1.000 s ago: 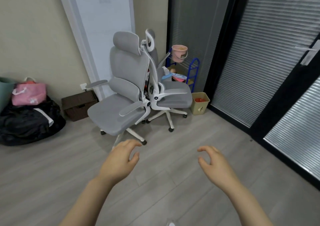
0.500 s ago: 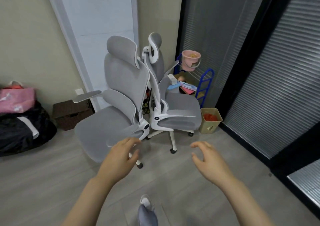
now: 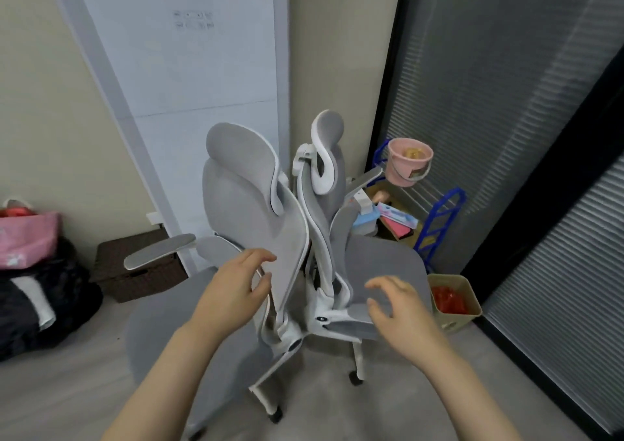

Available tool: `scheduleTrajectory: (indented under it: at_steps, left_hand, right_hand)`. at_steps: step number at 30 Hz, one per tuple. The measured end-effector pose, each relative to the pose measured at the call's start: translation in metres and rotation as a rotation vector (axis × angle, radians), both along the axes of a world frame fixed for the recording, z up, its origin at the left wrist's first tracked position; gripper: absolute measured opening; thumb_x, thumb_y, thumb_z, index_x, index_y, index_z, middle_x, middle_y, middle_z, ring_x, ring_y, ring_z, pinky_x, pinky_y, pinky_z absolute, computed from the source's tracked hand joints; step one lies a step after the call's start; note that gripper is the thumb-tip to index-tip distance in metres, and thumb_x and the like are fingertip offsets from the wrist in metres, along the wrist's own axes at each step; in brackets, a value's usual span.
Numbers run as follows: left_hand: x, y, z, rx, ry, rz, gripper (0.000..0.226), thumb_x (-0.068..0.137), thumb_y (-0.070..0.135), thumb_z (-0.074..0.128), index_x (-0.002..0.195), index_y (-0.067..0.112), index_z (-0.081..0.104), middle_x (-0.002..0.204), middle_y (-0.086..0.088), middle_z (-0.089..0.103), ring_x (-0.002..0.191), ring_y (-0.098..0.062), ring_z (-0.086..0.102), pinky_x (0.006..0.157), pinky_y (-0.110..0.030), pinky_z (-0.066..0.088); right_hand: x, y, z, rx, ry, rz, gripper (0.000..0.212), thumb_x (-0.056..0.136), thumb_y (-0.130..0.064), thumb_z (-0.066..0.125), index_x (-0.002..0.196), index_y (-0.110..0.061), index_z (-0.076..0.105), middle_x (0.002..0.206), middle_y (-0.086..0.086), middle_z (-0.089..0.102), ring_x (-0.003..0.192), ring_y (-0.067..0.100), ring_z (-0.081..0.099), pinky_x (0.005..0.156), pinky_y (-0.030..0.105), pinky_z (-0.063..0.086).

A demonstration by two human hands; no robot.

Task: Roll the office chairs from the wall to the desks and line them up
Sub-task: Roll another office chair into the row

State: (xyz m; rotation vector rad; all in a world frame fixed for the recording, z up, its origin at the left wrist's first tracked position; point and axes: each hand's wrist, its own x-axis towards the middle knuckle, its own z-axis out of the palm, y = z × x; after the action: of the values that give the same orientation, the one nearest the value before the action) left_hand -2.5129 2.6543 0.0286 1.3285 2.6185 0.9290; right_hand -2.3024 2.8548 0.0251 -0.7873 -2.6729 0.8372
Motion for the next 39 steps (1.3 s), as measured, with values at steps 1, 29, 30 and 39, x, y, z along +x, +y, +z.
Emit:
scheduleTrajectory:
  at_steps: [1,29,30,39]
  left_hand:
    - [-0.013,0.011,0.002,-0.001,0.012,0.007,0.026,0.094,0.022,0.056,0.119,0.027,0.057,0.121,0.017,0.055,0.092,-0.007,0.053,0.084,-0.027,0.04]
    - [-0.125,0.147,0.003,0.318,-0.201,0.55,0.072,0.09,0.022,0.06,0.146,0.048,0.024,0.143,0.025,0.045,0.122,0.006,0.048,0.092,-0.006,0.037]
    - [-0.121,0.139,0.003,0.315,-0.198,0.556,0.073,0.09,0.022,0.06,0.145,0.051,0.023,0.142,0.027,0.044,0.121,0.007,0.048,0.092,-0.008,0.038]
    - [-0.066,0.05,-0.001,0.376,-0.198,0.631,0.055,0.095,0.024,0.058,0.144,0.038,0.039,0.132,0.019,0.057,0.115,-0.003,0.058,0.093,-0.029,0.048]
  right_hand:
    - [-0.017,0.012,0.001,-0.009,0.002,0.018,0.025,0.095,-0.026,0.053,0.119,-0.027,0.056,0.119,-0.016,0.048,0.116,0.004,0.041,0.094,0.021,0.035]
    - [-0.48,0.101,0.076,-0.236,-0.069,0.768,0.066,0.09,-0.024,0.053,0.149,-0.027,0.024,0.142,-0.001,0.044,0.129,0.02,0.044,0.097,0.027,0.035]
    - [-0.485,0.095,0.078,-0.255,-0.081,0.773,0.07,0.09,-0.023,0.054,0.152,-0.026,0.02,0.148,-0.001,0.04,0.133,0.02,0.041,0.102,0.028,0.034]
    - [-0.483,0.013,0.077,-0.07,-0.039,0.879,0.059,0.092,-0.018,0.053,0.146,-0.005,0.033,0.152,0.014,0.033,0.141,0.024,0.03,0.111,0.028,0.022]
